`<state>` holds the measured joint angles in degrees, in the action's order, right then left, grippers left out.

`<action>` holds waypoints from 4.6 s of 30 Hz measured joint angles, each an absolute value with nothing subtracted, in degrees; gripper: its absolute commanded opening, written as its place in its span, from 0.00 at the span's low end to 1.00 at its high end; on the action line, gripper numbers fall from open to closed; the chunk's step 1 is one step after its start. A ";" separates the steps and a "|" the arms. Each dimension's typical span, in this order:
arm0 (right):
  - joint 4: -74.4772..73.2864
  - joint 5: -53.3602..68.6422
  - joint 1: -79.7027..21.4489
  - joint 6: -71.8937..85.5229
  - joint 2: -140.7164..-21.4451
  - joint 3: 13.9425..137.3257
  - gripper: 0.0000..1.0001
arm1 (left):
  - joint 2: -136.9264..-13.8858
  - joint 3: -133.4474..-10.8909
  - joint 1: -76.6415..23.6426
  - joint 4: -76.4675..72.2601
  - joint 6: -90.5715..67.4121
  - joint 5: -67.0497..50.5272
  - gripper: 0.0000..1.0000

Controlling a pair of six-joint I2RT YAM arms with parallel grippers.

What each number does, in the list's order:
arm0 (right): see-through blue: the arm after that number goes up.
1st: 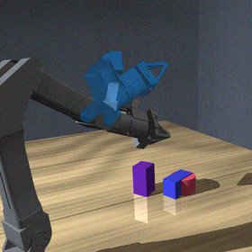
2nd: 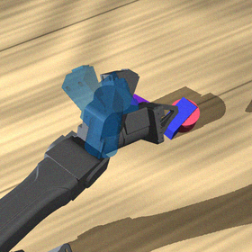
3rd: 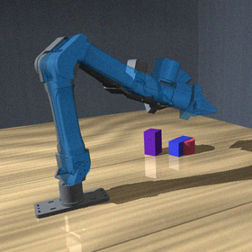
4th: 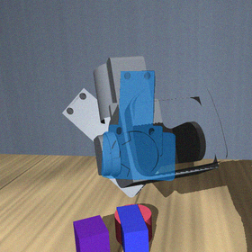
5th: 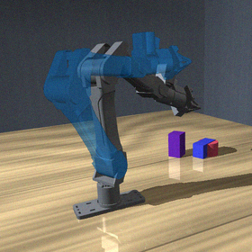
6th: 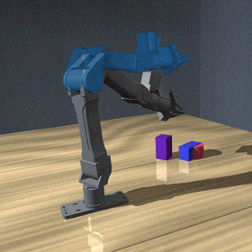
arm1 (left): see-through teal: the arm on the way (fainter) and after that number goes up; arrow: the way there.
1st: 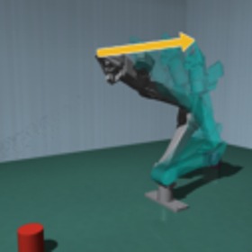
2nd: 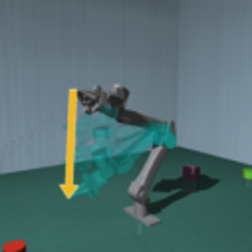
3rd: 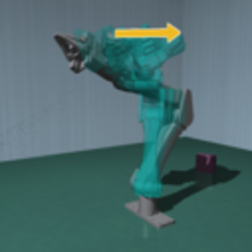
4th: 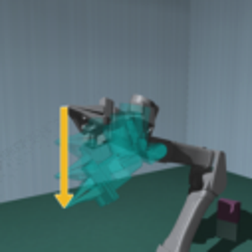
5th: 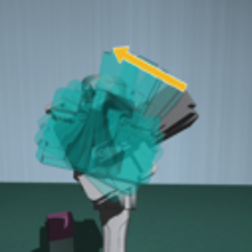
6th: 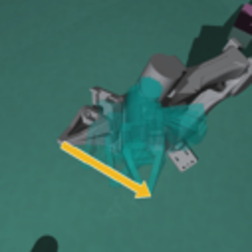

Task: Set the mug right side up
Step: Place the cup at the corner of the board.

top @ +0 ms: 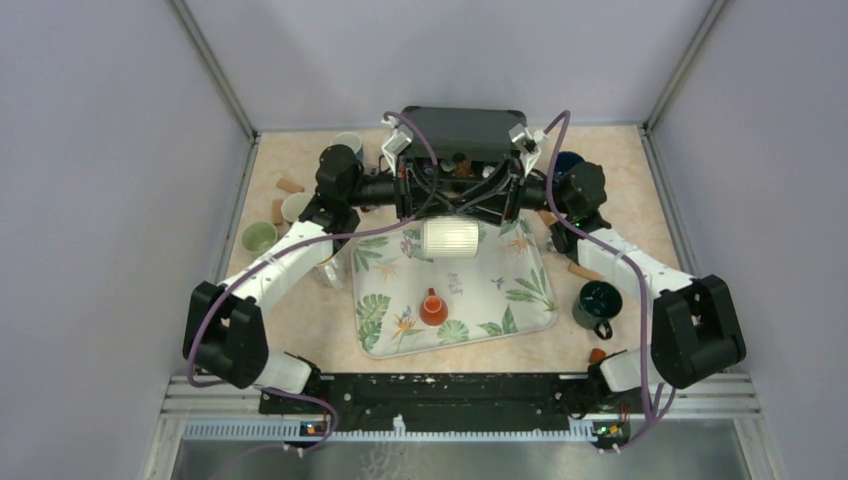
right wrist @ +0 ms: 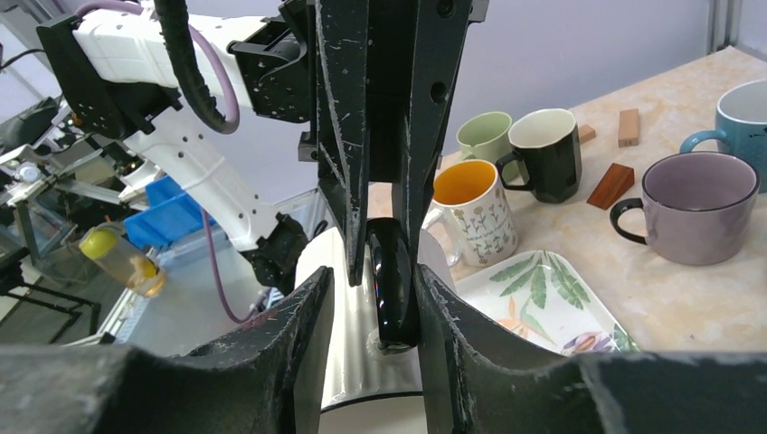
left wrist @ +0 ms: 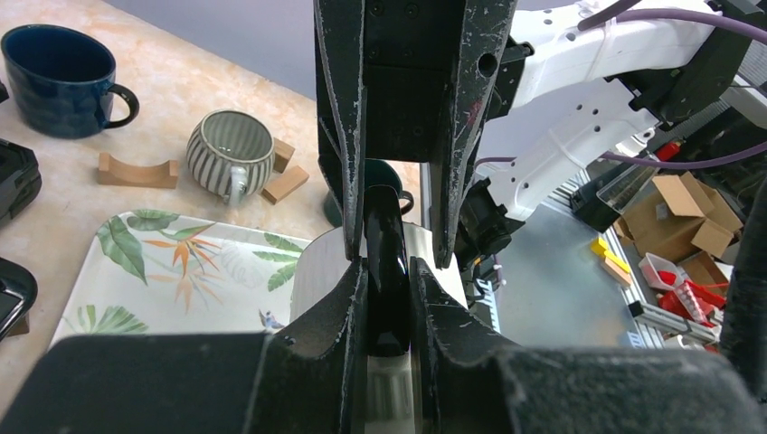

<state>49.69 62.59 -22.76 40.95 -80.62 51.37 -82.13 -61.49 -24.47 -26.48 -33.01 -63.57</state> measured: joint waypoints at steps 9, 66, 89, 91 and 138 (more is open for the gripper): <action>46.85 63.09 -22.76 38.81 -80.49 51.42 0.13 | -82.56 -60.99 -24.45 -28.95 -35.68 -65.01 0.00; -40.18 12.97 -7.31 18.63 -87.99 87.24 0.00 | -80.73 -61.69 -26.11 5.34 -23.35 -32.82 0.99; -51.46 3.95 15.20 19.09 -111.46 114.56 0.00 | -78.13 -60.42 -31.24 6.15 -22.31 -36.23 0.99; -51.88 3.86 15.35 19.05 -113.71 115.83 0.00 | -77.73 -60.25 -31.35 6.17 -22.28 -36.18 0.99; -56.29 1.80 16.32 16.27 -128.51 119.20 0.24 | -77.10 -59.35 -31.97 6.68 -22.09 -34.87 0.99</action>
<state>-56.29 1.80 16.32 16.27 -128.51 119.20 -77.10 -59.35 -31.97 6.68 -22.09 -34.87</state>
